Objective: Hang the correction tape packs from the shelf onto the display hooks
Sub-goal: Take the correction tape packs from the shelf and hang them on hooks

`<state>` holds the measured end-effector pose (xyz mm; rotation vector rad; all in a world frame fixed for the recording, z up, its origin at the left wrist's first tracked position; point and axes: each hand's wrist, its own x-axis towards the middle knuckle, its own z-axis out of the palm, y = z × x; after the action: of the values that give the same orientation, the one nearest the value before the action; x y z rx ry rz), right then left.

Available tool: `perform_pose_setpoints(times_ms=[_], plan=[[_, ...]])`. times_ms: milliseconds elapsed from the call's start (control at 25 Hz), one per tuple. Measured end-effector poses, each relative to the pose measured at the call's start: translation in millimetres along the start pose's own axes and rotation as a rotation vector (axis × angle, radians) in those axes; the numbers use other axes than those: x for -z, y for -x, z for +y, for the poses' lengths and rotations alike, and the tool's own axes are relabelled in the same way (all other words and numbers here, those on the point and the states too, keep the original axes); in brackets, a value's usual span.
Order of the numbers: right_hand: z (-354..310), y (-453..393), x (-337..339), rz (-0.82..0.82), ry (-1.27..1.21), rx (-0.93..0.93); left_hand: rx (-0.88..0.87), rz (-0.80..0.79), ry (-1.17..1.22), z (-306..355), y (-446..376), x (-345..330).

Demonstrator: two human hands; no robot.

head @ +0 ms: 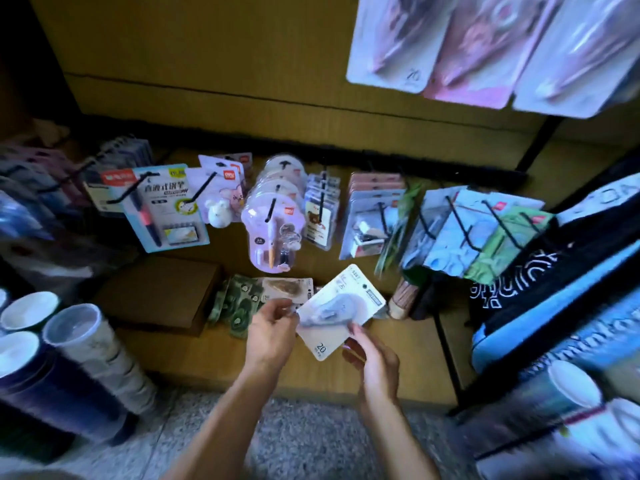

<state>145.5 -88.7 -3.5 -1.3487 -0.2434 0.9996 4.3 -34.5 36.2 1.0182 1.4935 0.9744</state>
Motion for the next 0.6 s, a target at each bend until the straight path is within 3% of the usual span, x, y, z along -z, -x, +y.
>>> perform_pose_setpoints(times_ms=[240, 440, 600], plan=[[-87.1, 73.8, 32.2, -0.304, 0.006, 0.184, -0.318, -0.399, 0.129, 73.8, 90.3, 6.8], [-179.7, 121.0, 16.0, -0.468, 0.073, 0.442, -0.53, -0.429, 0.239, 151.6, 121.1, 17.5], [-254.4, 139.2, -30.5, -0.521, 0.064, 0.663, -0.782, -0.316, 0.134, 229.5, 119.3, 28.3]])
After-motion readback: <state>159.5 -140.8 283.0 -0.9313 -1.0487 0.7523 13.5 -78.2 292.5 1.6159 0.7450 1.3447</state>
